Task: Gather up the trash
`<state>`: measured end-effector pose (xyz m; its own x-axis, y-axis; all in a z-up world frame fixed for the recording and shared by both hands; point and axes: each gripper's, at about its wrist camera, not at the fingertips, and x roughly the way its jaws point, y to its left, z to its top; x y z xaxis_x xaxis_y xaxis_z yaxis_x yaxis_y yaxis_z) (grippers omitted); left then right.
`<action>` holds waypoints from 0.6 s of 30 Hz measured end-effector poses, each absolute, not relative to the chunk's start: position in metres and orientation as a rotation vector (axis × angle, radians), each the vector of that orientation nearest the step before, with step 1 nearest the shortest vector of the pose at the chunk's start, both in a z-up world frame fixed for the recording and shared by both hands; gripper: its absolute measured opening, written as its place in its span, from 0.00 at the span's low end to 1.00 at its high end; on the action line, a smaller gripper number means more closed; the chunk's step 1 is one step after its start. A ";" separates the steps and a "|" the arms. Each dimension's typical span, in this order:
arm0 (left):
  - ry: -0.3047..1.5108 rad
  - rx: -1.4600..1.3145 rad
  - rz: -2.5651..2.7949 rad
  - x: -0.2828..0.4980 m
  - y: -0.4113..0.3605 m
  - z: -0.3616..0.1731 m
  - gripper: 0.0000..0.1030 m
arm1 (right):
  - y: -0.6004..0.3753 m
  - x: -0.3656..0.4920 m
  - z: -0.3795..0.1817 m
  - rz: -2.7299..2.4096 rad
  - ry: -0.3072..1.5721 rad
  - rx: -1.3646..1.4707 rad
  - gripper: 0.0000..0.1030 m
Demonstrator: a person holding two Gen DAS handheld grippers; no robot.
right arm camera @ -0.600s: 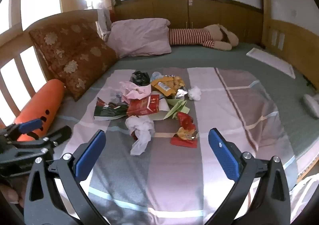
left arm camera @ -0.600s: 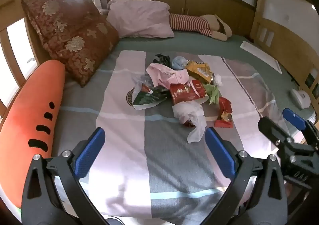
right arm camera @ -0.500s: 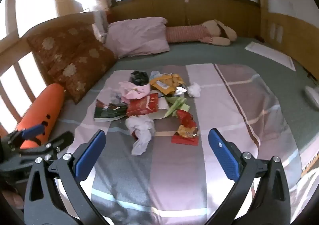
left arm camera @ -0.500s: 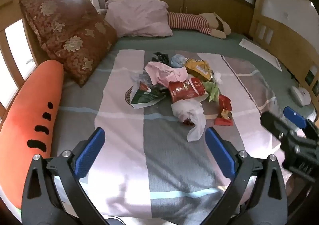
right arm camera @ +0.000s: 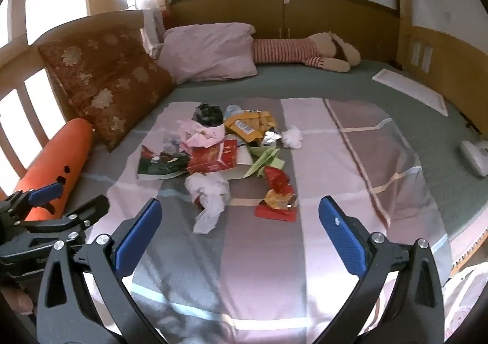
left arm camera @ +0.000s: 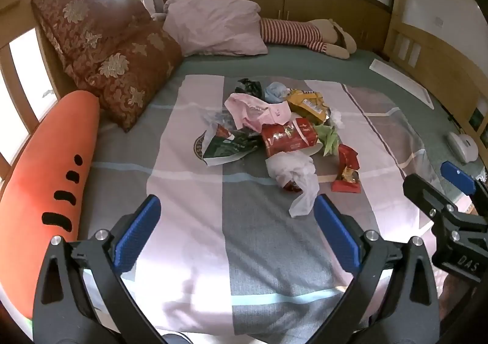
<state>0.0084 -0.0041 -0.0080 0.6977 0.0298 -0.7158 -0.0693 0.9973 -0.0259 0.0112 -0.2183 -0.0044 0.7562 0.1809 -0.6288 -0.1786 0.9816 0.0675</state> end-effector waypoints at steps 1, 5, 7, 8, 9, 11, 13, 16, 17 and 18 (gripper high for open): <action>0.795 -0.051 0.056 0.008 -0.004 -0.008 0.97 | -0.218 0.012 -0.005 0.195 0.688 0.004 0.98; 0.795 -0.050 0.056 0.006 -0.004 -0.010 0.97 | -0.219 0.012 -0.007 0.196 0.688 0.003 0.98; 0.795 -0.045 0.054 0.005 -0.005 -0.011 0.97 | -0.218 0.011 -0.006 0.196 0.687 0.001 0.98; 0.795 -0.042 0.055 0.005 -0.006 -0.012 0.97 | -0.219 0.011 -0.007 0.195 0.685 0.003 0.98; 0.796 -0.041 0.056 0.006 -0.006 -0.013 0.97 | -0.218 0.011 -0.006 0.195 0.688 0.002 0.98; 0.795 -0.040 0.057 0.005 -0.006 -0.013 0.97 | -0.218 0.012 -0.006 0.192 0.689 0.000 0.98; 0.796 -0.039 0.057 0.006 -0.006 -0.013 0.97 | -0.217 0.012 -0.006 0.191 0.688 0.000 0.98; 0.798 -0.042 0.055 0.006 -0.005 -0.013 0.97 | -0.218 0.012 -0.007 0.192 0.687 0.000 0.98; 0.798 -0.042 0.056 0.006 -0.005 -0.013 0.97 | -0.218 0.012 -0.007 0.193 0.689 0.000 0.98; 0.796 -0.039 0.057 0.006 -0.006 -0.013 0.97 | -0.218 0.012 -0.007 0.193 0.689 0.000 0.98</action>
